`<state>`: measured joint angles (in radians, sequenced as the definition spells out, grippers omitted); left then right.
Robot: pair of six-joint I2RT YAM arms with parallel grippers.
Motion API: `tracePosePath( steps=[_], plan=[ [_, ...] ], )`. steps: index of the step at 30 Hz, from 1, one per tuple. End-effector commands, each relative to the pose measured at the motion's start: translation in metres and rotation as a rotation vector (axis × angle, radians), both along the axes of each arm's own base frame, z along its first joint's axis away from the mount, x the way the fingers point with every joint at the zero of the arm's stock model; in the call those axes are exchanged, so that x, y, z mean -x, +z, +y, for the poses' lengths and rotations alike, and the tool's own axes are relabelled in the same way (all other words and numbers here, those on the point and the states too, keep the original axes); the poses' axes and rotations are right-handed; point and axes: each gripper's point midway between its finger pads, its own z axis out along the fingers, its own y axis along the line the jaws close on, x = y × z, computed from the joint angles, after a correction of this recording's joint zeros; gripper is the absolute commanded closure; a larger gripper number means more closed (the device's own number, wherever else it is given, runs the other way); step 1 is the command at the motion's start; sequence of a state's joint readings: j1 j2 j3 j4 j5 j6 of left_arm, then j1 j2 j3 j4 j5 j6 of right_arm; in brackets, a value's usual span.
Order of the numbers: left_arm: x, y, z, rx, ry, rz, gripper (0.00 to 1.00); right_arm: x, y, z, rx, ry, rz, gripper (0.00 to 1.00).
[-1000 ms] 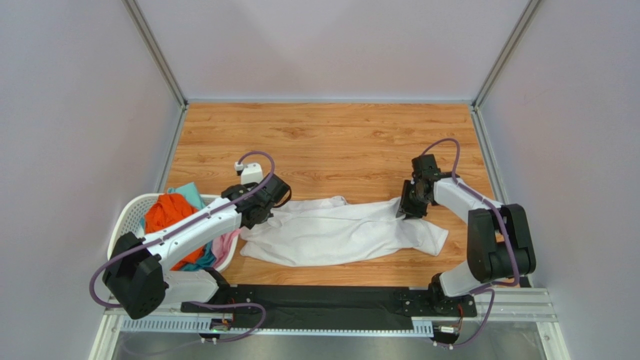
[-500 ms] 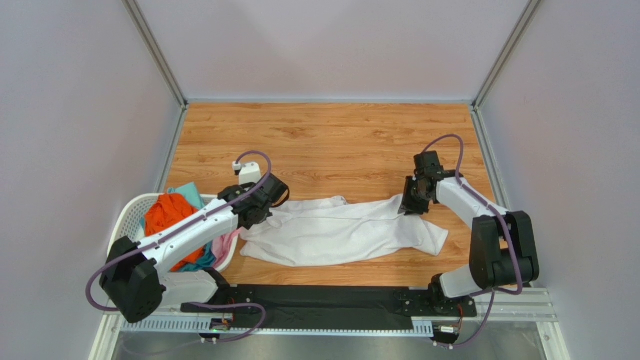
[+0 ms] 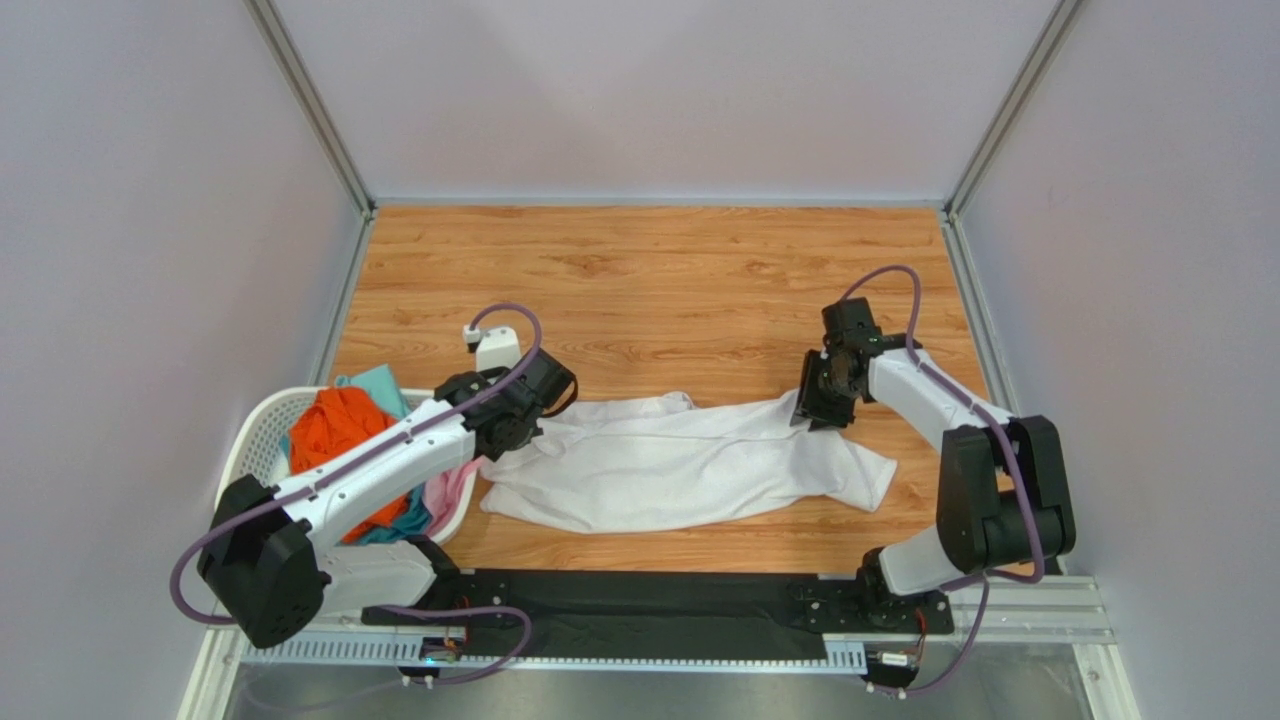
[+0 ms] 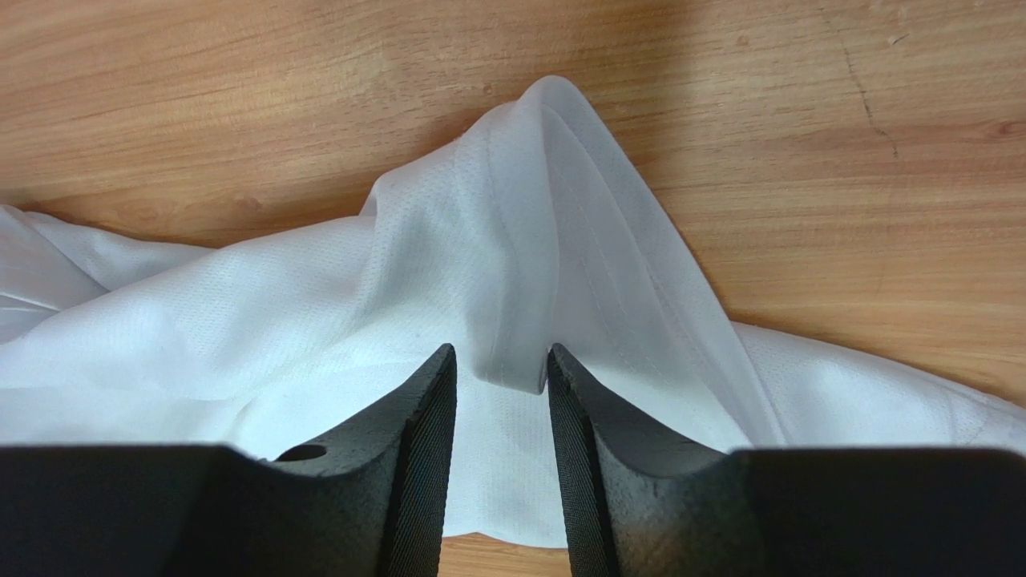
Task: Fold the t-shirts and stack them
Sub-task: Flatten the tshirt out
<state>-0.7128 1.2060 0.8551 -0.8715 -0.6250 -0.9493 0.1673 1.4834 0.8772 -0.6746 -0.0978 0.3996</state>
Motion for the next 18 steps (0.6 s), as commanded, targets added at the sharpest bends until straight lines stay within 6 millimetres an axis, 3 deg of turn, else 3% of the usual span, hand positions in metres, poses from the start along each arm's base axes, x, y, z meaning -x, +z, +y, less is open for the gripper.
tracePosePath(
  steps=[1, 6, 10, 18],
  plan=[
    [0.001, 0.001, 0.003, 0.005, 0.018, -0.009, 1.00, -0.010, 0.019, 0.005, 0.002, 0.005, -0.046, 0.64],
    [0.001, 0.001, 0.004, 0.003, 0.018, -0.009, 1.00, -0.010, 0.012, -0.005, 0.083, -0.017, -0.013, 0.63],
    [0.001, 0.001, 0.003, 0.006, 0.018, -0.009, 1.00, -0.011, 0.012, -0.024, 0.226, -0.042, -0.007, 0.60],
    [0.002, 0.000, 0.004, 0.002, 0.020, -0.006, 1.00, -0.016, 0.013, -0.005, 0.141, 0.002, -0.019, 0.60]
  ],
)
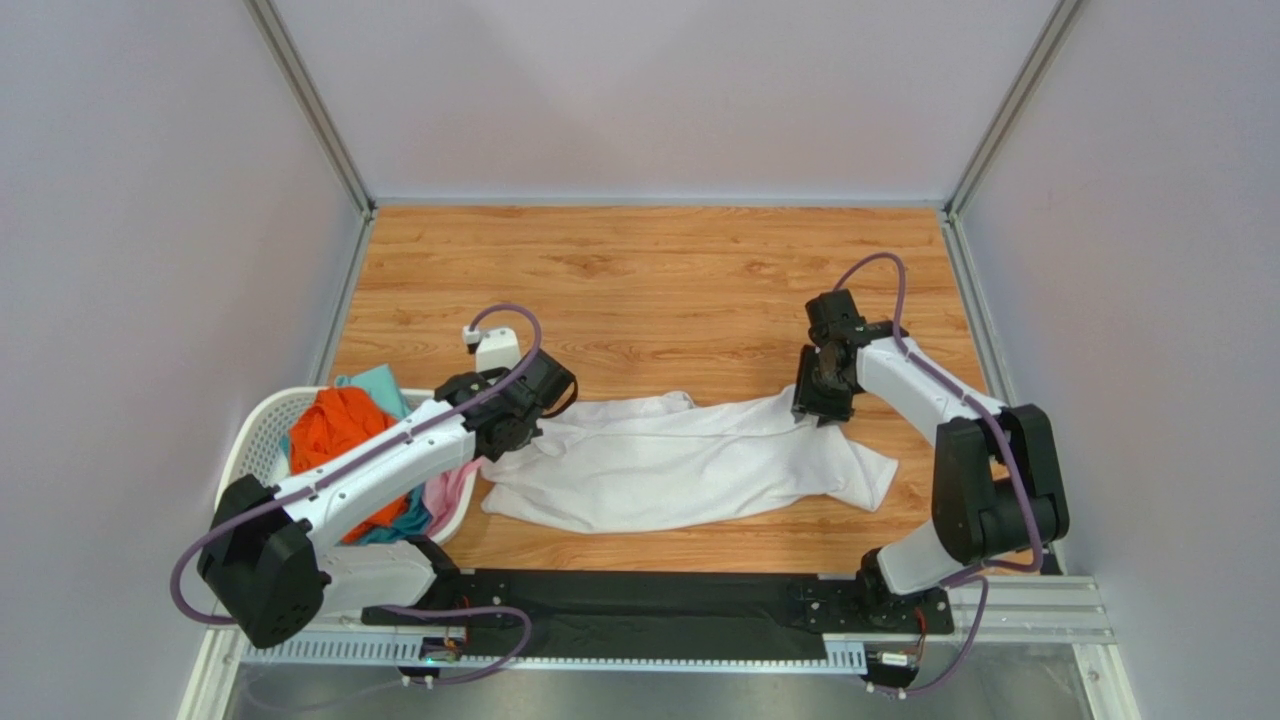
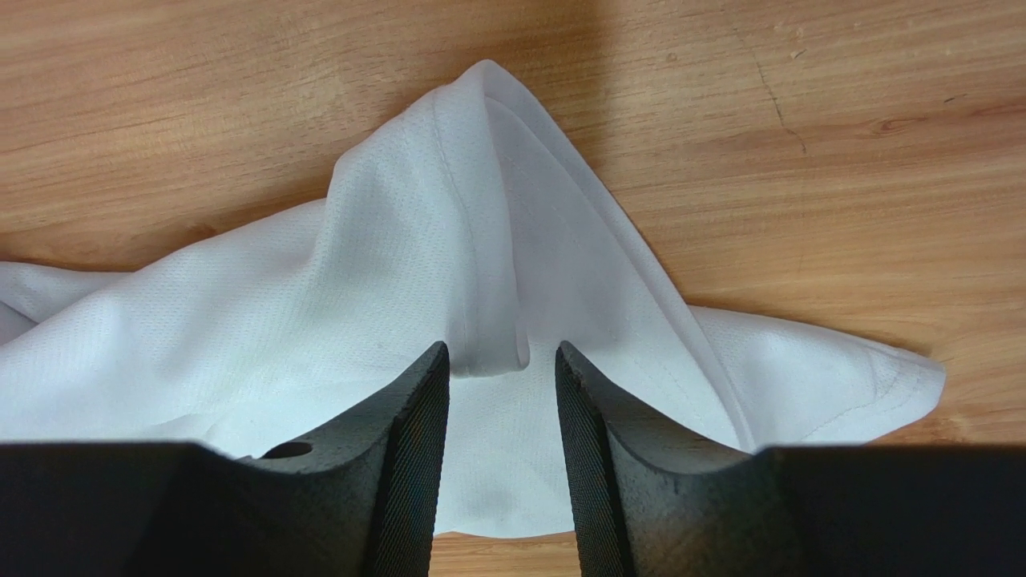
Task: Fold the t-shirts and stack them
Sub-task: Flatten the tshirt out
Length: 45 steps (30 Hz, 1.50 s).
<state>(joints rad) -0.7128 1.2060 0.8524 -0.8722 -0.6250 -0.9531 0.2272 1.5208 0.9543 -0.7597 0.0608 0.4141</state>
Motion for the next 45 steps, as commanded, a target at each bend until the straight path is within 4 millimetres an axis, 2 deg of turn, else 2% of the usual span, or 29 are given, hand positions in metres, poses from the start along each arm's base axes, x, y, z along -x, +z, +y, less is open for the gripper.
tracePosePath(
  steps=[1, 7, 14, 18, 19, 22, 27, 30, 32, 34, 43, 45],
  plan=[
    [0.001, 0.001, 0.004, 0.003, 0.018, -0.008, 1.00, -0.011, 0.007, 0.011, -0.042, 0.019, -0.026, 0.60],
    [0.001, 0.001, 0.004, 0.002, 0.017, -0.010, 1.00, -0.007, 0.009, 0.035, -0.172, 0.071, -0.026, 0.60],
    [0.002, 0.000, 0.004, 0.001, 0.017, -0.006, 1.00, -0.008, 0.015, 0.041, -0.193, 0.091, -0.045, 0.57],
    [0.002, 0.001, 0.005, 0.000, 0.017, -0.010, 1.00, -0.007, 0.022, 0.018, -0.071, 0.048, -0.055, 0.50],
    [0.002, 0.002, 0.005, 0.002, 0.017, -0.013, 1.00, -0.004, 0.026, 0.002, 0.007, 0.025, -0.058, 0.48],
    [0.002, 0.002, 0.006, -0.001, 0.017, -0.014, 1.00, -0.001, 0.039, -0.012, 0.075, 0.008, -0.083, 0.44],
    [0.001, 0.002, 0.006, 0.001, 0.021, -0.015, 1.00, 0.002, 0.077, -0.017, 0.075, 0.006, -0.180, 0.39],
    [0.002, 0.002, 0.005, 0.001, 0.018, -0.013, 1.00, -0.002, 0.089, -0.007, 0.024, 0.050, -0.229, 0.36],
    [0.002, 0.002, 0.005, 0.003, 0.018, -0.013, 1.00, -0.002, 0.085, 0.003, -0.027, 0.087, -0.223, 0.36],
    [0.002, 0.002, 0.005, 0.003, 0.018, -0.013, 1.00, -0.003, 0.073, 0.009, -0.051, 0.112, -0.201, 0.35],
    [0.003, 0.002, 0.007, 0.001, 0.020, -0.014, 1.00, -0.019, 0.019, 0.022, -0.077, 0.126, -0.088, 0.36],
    [0.003, 0.002, 0.007, -0.001, 0.021, -0.013, 1.00, -0.021, 0.012, 0.024, -0.082, 0.125, -0.076, 0.36]
  ],
)
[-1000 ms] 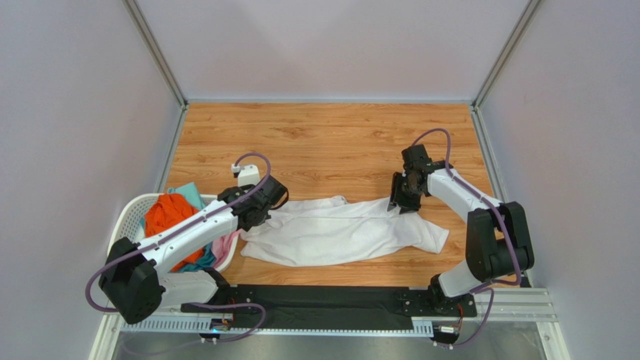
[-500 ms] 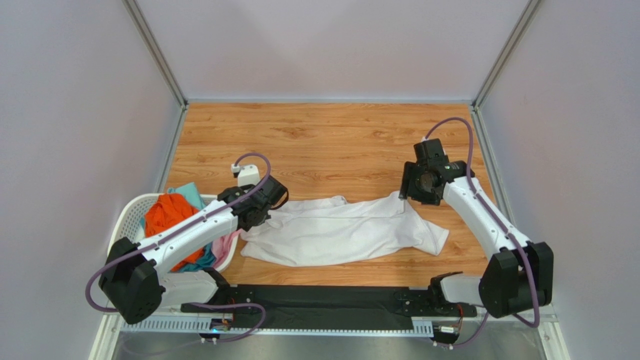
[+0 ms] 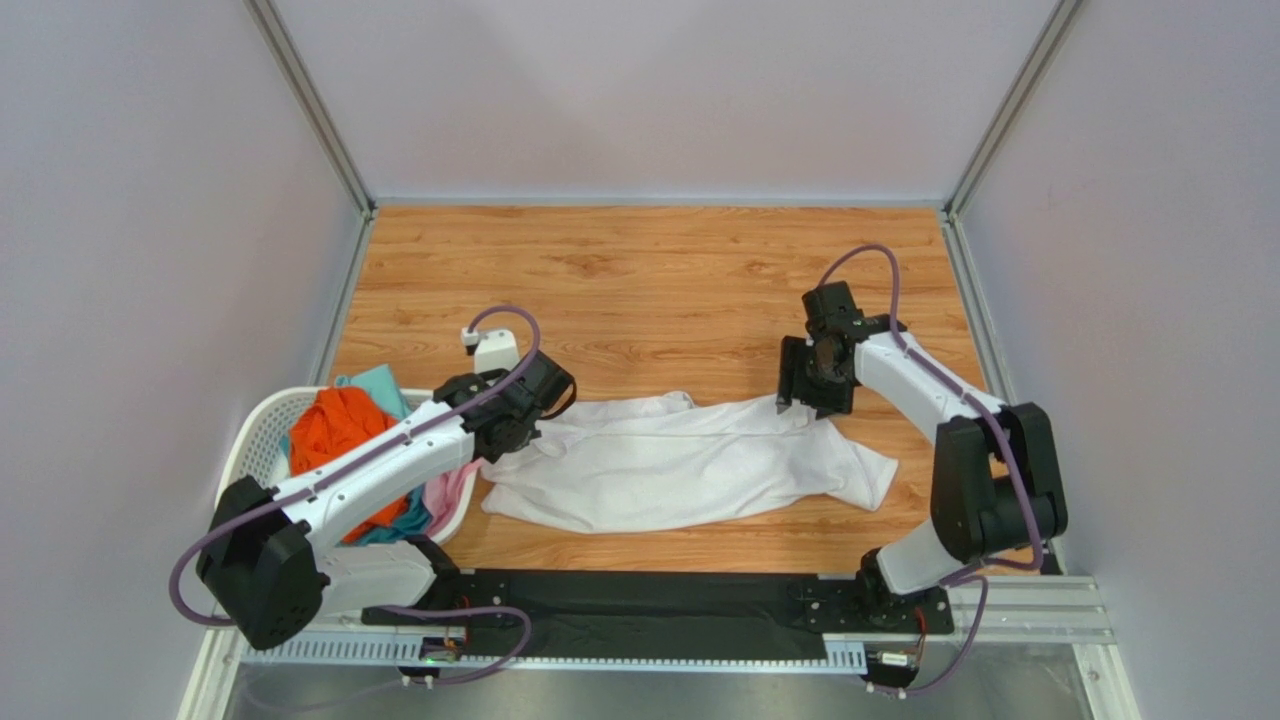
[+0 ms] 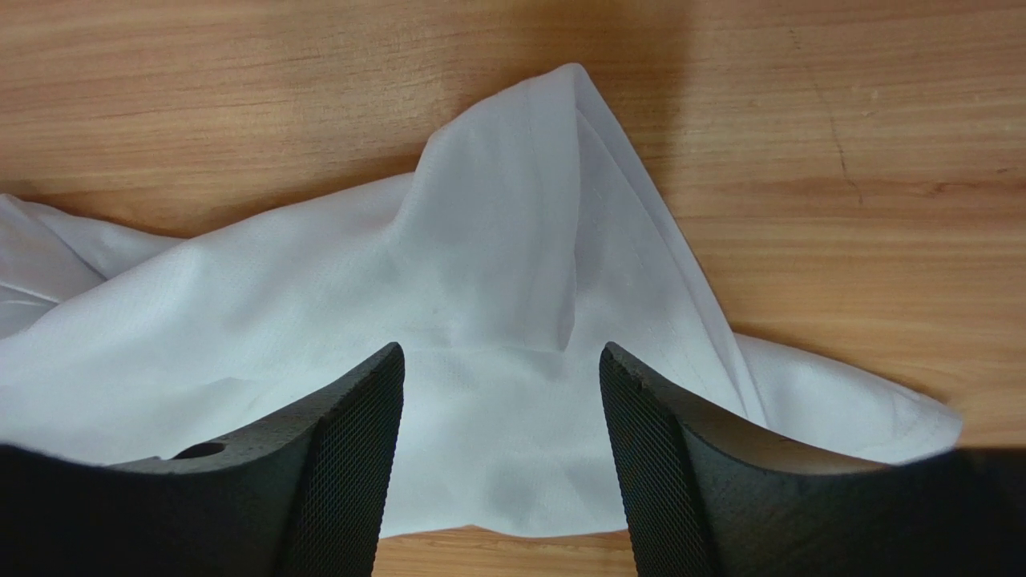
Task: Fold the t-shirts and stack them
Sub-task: Flatten the tshirt out
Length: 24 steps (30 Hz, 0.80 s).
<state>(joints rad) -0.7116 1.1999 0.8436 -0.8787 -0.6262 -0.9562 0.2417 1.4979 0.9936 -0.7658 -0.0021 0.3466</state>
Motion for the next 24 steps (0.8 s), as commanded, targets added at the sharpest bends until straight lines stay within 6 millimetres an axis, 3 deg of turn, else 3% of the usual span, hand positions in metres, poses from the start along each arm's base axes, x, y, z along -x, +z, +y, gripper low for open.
tracePosePath(
  steps=[1, 14, 17, 21, 24],
  plan=[
    [0.001, 0.004, 0.005, 0.003, 0.018, -0.017, 1.00, -0.013, -0.013, 0.009, -0.032, 0.029, -0.010, 0.38],
    [0.002, 0.001, 0.009, -0.008, 0.029, -0.008, 1.00, -0.007, -0.041, 0.012, -0.042, 0.026, 0.047, 0.42],
    [0.002, 0.001, 0.009, -0.008, 0.031, -0.005, 1.00, -0.008, -0.043, 0.016, -0.059, 0.029, 0.055, 0.48],
    [0.003, 0.003, 0.010, -0.005, 0.032, -0.008, 1.00, -0.010, -0.037, 0.018, -0.074, 0.019, 0.041, 0.69],
    [0.003, 0.004, 0.010, -0.003, 0.031, -0.010, 1.00, -0.007, -0.027, 0.017, -0.074, 0.014, 0.027, 0.75]
  ],
)
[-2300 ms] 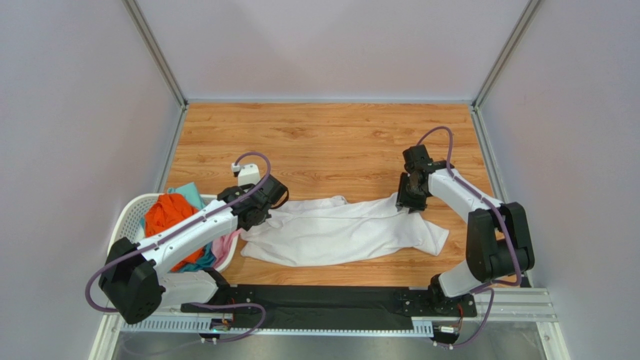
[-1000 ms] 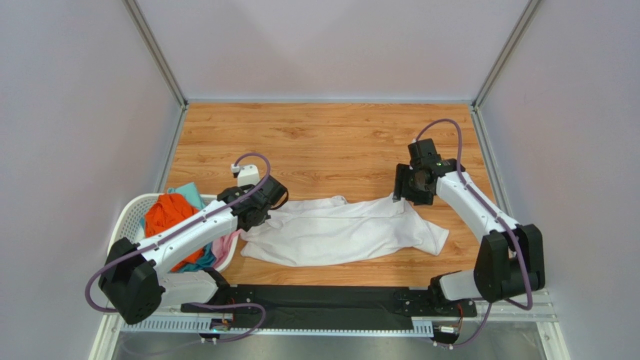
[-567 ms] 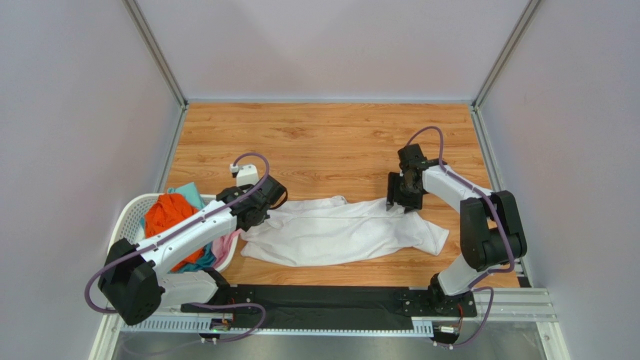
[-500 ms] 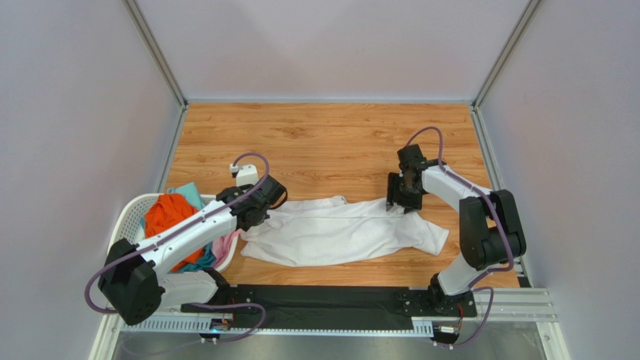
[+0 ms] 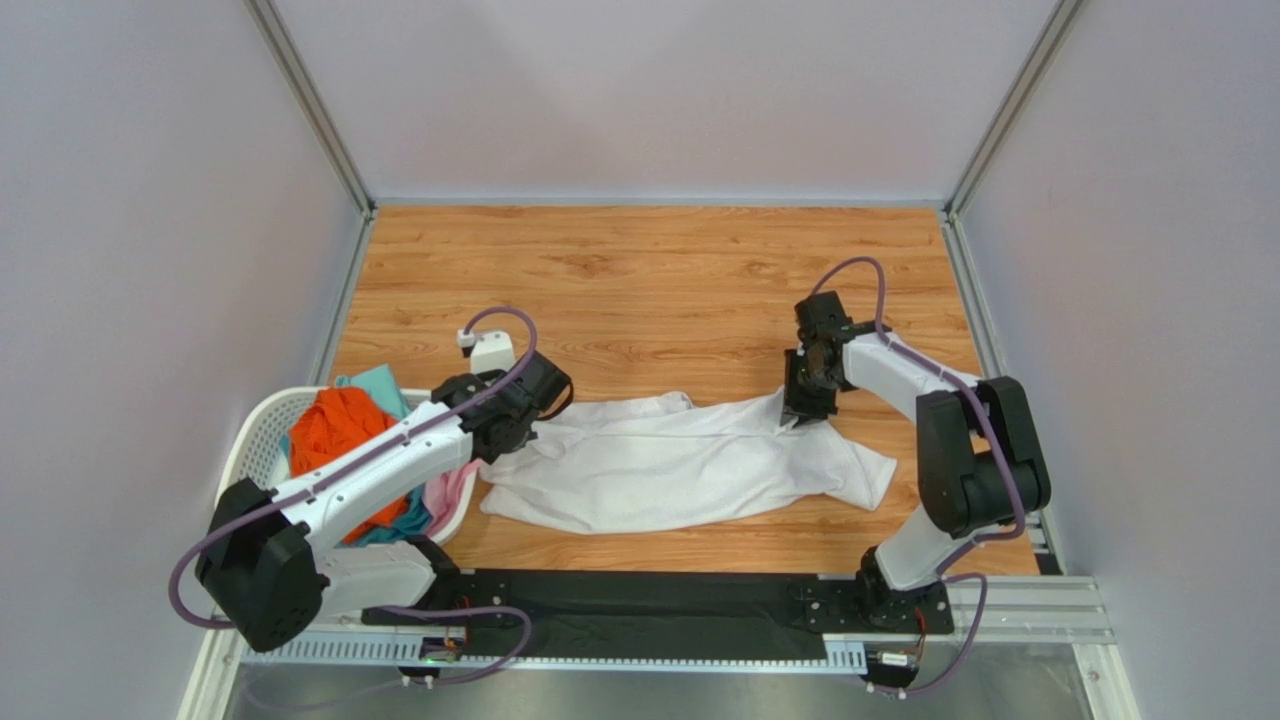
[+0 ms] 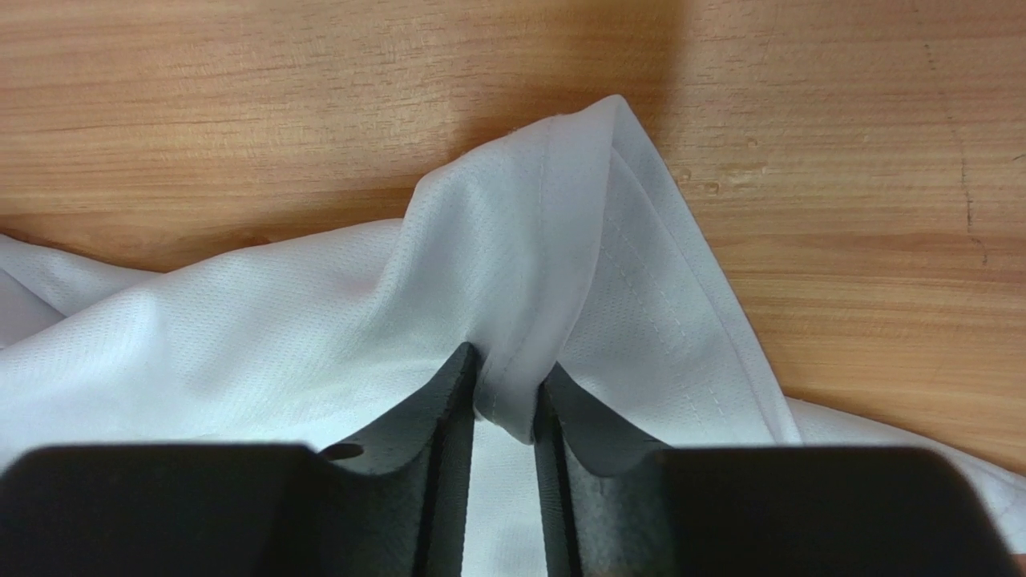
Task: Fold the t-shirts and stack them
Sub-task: Flatten the tshirt out
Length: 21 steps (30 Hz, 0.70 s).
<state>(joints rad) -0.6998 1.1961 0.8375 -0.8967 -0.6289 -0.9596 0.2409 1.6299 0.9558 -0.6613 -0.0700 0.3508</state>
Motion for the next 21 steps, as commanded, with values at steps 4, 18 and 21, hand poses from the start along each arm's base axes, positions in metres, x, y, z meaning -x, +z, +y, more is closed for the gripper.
tracePosePath(
  steps=[4, 18, 21],
  plan=[
    [0.001, 0.006, 0.005, 0.011, 0.020, -0.025, 1.00, -0.001, 0.028, 0.002, -0.027, -0.023, -0.073, 0.90],
    [-0.004, 0.064, -0.002, 0.102, -0.070, -0.156, 1.00, 0.013, 0.125, -0.003, -0.073, -0.017, -0.288, 1.00],
    [-0.006, 0.108, -0.003, 0.179, -0.100, -0.274, 1.00, 0.018, 0.176, -0.002, -0.114, -0.009, -0.413, 1.00]
  ],
)
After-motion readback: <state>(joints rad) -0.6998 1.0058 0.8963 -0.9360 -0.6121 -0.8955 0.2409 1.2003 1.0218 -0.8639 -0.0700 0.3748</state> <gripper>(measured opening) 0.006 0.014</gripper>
